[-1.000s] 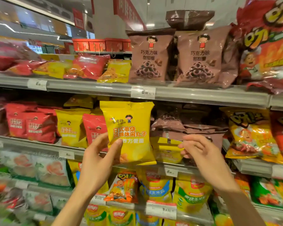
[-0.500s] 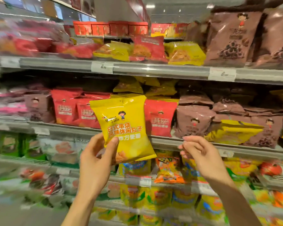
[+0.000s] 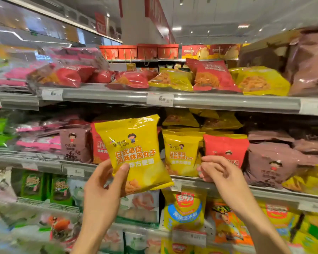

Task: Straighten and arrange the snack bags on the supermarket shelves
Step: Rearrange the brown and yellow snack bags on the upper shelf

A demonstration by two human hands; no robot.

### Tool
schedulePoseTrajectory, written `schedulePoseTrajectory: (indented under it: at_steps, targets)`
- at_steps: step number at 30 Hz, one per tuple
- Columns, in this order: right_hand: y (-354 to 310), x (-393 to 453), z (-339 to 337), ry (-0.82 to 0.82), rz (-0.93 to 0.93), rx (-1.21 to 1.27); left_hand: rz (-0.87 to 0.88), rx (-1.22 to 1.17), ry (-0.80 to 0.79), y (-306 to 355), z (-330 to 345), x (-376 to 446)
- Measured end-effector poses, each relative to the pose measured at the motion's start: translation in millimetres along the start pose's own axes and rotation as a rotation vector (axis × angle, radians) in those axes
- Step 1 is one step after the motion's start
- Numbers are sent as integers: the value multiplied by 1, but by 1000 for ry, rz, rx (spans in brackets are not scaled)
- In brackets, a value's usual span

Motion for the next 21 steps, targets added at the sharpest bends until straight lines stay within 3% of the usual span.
schedulePoseTrajectory:
  at_steps: [14,21]
  targets:
    - [-2,78,77,12,77,18,28,-35,-68,-8,-27,95]
    - [-21,76,96,135,52,-64,67,-53,-118,-8,-48,132]
Point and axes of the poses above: each hand's wrist, its own x-axis towards the middle knuckle, its own z-axis out of the palm, y = z × x, the point moved 1 cm from there along x, towards the middle knuckle, and after that the axes turned 14 degrees about -x, right-handed, at the moved point
